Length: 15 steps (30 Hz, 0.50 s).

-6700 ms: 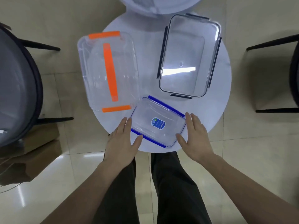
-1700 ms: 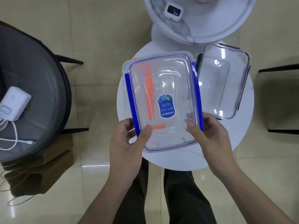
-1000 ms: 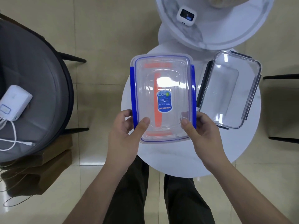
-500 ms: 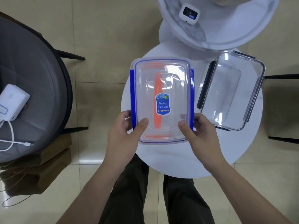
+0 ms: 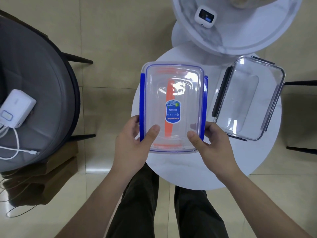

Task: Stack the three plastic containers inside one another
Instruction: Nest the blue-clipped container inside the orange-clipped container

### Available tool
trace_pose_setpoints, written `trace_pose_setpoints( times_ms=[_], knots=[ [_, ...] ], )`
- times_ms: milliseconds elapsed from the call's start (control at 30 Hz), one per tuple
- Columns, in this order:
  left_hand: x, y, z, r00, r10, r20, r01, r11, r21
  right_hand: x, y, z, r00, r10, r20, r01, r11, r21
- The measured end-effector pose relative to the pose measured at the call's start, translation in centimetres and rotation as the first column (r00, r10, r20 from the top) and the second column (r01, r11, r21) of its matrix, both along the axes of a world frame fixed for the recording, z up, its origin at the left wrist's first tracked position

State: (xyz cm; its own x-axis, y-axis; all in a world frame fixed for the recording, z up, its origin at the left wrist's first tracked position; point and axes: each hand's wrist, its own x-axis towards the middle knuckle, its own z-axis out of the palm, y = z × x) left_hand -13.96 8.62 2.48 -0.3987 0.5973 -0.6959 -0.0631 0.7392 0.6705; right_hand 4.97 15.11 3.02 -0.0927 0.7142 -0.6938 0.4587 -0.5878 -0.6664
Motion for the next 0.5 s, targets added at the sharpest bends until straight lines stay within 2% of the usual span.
trace_pose_setpoints(
  times_ms=[500],
  knots=[
    [-0.7,0.7,-0.1,0.998,-0.049,0.042,0.053,0.995,-0.087,-1.6,1.1,0.8,0.984,0.032,0.173,-0.018,0.997,-0.077]
  ],
)
